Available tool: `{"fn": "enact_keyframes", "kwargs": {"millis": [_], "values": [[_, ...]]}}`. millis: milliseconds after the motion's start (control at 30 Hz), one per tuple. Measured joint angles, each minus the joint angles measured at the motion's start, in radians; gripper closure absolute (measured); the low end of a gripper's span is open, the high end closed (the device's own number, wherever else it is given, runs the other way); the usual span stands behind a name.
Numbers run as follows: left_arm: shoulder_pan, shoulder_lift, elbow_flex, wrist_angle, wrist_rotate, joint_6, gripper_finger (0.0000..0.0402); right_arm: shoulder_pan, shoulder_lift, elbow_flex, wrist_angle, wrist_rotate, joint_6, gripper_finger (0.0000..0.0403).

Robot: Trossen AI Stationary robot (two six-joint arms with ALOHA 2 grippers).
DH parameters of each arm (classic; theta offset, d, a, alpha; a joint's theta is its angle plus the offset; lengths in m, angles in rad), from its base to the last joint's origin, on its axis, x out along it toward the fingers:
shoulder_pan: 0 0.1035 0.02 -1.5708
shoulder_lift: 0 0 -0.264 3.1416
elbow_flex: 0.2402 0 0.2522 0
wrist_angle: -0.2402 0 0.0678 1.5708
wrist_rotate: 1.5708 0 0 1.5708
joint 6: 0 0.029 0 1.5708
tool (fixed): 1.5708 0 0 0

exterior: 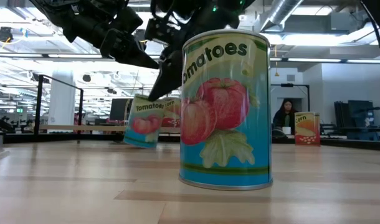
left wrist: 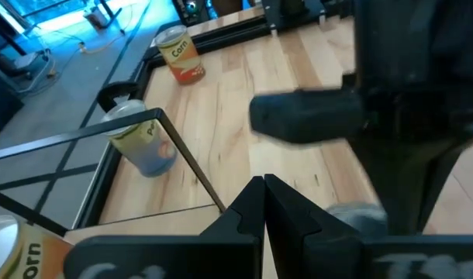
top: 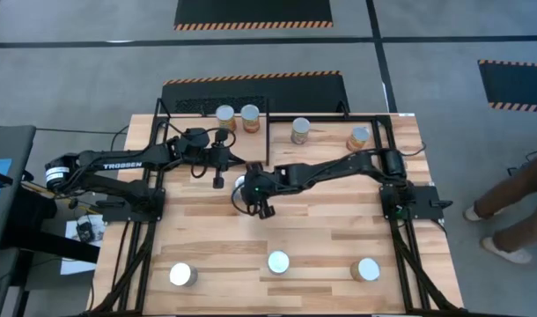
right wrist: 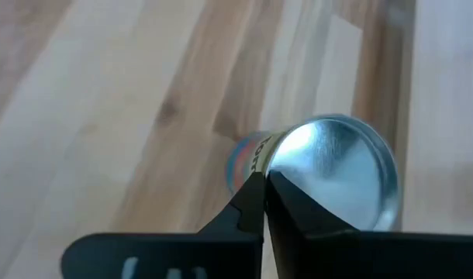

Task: Pick and place cans onto a shelf
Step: Put the right canned tomatoes on the shelf

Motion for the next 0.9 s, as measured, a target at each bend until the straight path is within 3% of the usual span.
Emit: {"fn": "enact_keyframes", "kwargs": {"millis": [267, 467, 567, 700, 767, 900], "values": [[0.0, 0.0, 0.0, -0.028, 0.0, 0.003, 0.0401, 0.003, 0.011, -0.002, 0.108, 0.032, 0.033, 0.0325], [0.0, 0.0, 0.0, -0.033, -0.001, 0.015, 0.0401, 0.022, -0.049, -0.003, 0.076, 0.084, 0.01, 0.0292], [0.0, 0.0, 0.0, -0.032, -0.001, 0.01, 0.0401, 0.035, -0.119, -0.006, 0.021, 0.082, 0.033, 0.0309], [-0.002, 0.0, 0.0, -0.042, 0.016, -0.013, 0.0401, 0.05, -0.235, -0.091, 0.022, 0.082, 0.028, 0.0374], [-0.008, 0.0, 0.0, -0.049, 0.019, -0.027, 0.0401, 0.047, -0.295, -0.178, 0.116, 0.073, 0.038, 0.0392], [-0.032, 0.0, 0.0, -0.05, 0.02, -0.066, 0.0401, 0.039, -0.414, -0.432, 0.441, 0.075, 0.057, 0.0385]]}}
